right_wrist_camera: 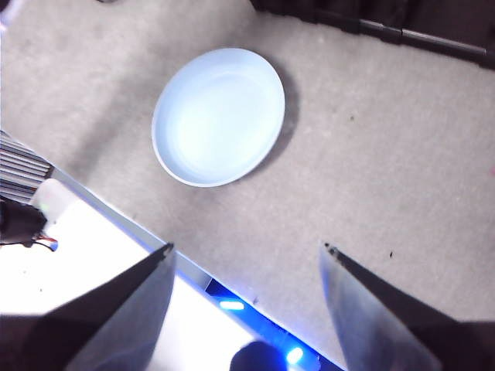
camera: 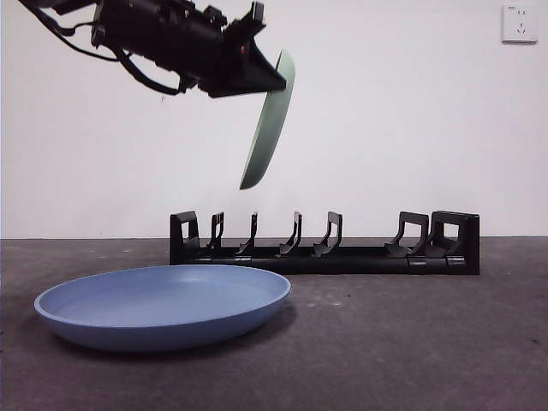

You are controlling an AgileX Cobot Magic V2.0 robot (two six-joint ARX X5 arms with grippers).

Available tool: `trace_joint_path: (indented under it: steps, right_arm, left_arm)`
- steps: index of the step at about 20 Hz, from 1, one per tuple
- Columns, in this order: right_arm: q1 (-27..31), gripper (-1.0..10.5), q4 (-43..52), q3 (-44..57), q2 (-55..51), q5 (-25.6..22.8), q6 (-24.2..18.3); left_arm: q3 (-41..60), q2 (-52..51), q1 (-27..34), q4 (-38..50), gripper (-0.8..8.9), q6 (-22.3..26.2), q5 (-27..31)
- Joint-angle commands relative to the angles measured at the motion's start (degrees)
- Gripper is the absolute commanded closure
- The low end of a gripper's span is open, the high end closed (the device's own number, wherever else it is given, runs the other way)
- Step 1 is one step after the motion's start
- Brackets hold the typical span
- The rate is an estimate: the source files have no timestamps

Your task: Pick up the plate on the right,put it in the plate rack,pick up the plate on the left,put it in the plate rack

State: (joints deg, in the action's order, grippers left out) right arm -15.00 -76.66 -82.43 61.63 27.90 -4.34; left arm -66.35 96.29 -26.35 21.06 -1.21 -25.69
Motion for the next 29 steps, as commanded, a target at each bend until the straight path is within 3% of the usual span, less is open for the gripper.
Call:
trace_joint_path:
  steps: [1, 19, 29]
  right_arm:
    - [-0.1, 6.3, 0.6, 2.1, -0.9, 0.2, -0.6]
    - [-0.1, 6.3, 3.4, 4.0, -1.5, 0.2, -0.4]
    - [-0.1, 6.3, 3.4, 4.0, -1.5, 0.2, -0.5]
  left_arm:
    - [-0.2, 1.4, 0.7, 0.8, 8.22, -0.3, -0.2]
    - [-0.2, 5.1, 2.3, -0.9, 8.22, -0.3, -1.7]
    - [-0.2, 5.9, 3.8, -8.3, 8.22, 2.3, -1.6]
